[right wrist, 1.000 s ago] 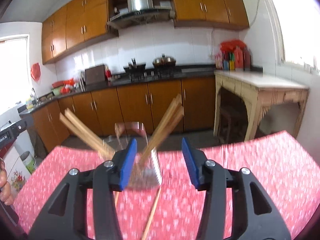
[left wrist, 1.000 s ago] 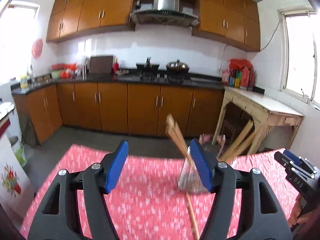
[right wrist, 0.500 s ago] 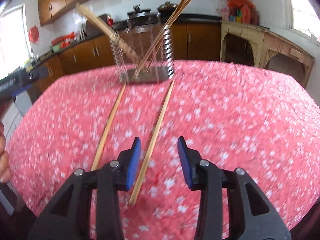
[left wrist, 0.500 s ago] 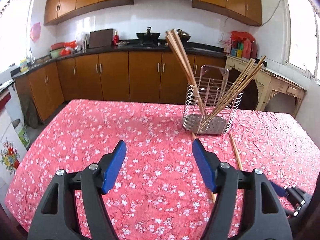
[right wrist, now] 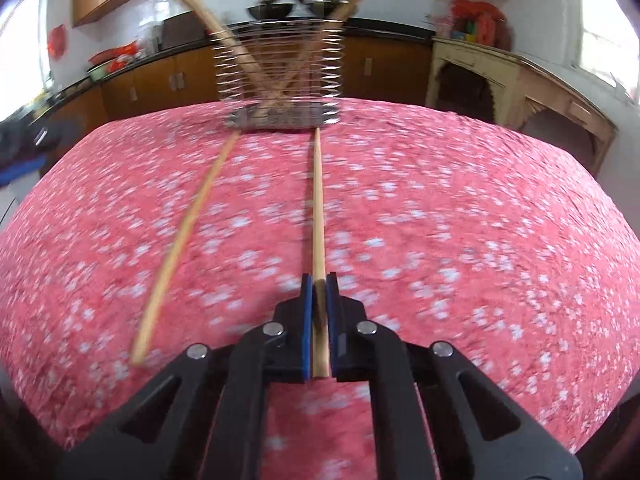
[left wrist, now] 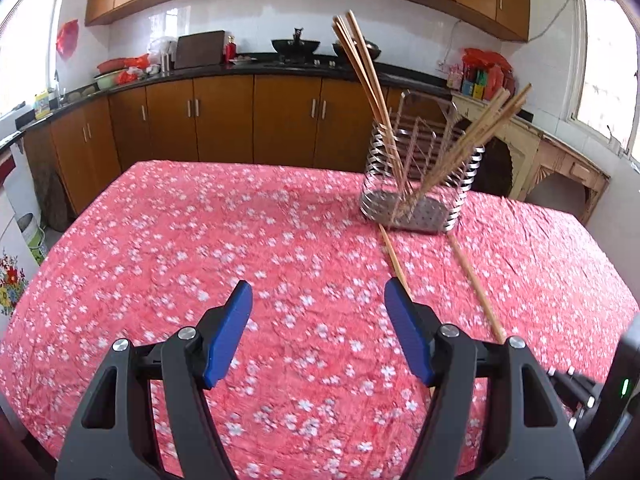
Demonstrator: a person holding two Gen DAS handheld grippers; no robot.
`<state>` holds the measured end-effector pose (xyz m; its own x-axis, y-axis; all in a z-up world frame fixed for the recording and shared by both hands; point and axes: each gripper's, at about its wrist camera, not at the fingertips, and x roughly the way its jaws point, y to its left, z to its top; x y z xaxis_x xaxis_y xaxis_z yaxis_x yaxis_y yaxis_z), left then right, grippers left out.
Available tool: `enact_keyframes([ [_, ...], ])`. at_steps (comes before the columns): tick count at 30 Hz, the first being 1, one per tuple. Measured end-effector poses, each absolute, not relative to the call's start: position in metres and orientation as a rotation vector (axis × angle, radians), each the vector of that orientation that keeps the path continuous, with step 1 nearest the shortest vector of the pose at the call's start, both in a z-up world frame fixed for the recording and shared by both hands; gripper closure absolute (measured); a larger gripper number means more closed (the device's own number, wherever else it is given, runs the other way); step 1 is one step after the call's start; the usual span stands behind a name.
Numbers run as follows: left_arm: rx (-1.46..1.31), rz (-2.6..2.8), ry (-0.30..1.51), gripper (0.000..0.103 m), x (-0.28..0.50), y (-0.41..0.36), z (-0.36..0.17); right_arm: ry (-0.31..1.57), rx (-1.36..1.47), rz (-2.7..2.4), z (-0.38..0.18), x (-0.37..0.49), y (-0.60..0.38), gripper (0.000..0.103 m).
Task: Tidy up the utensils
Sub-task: 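Close the right tool on one of the last chopsticks, then grasp the last chopstick with the left tool while the right tool holds its own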
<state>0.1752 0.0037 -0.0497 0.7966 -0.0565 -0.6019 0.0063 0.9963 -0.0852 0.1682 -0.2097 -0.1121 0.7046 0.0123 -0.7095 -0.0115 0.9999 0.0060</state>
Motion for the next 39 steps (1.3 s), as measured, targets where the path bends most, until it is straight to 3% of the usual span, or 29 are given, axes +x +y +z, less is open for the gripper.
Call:
enact_keyframes([
  [14, -0.052, -0.152, 0.711, 0.035, 0.166, -0.035, -0.079, 0.866, 0.223, -0.210, -0.112, 0.219, -0.321, 0.095],
  [31, -0.036, -0.205, 0.808, 0.035, 0.161, -0.072, -0.105, 0.868, 0.209, -0.284, -0.115, 0.239, -0.356, 0.095],
  [34, -0.020, -0.193, 0.823, 0.044, 0.163, -0.079, -0.109, 0.867, 0.210, -0.284, -0.115, 0.239, -0.356, 0.095],
  [37, 0.005, -0.159, 0.830, 0.059, 0.166, -0.085, -0.113, 0.866, 0.216, -0.281, -0.116, 0.239, -0.356, 0.095],
  [39, 0.019, -0.129, 0.829, 0.081, 0.168, -0.084, -0.114, 0.866, 0.219, -0.280, -0.116, 0.238, -0.356, 0.095],
])
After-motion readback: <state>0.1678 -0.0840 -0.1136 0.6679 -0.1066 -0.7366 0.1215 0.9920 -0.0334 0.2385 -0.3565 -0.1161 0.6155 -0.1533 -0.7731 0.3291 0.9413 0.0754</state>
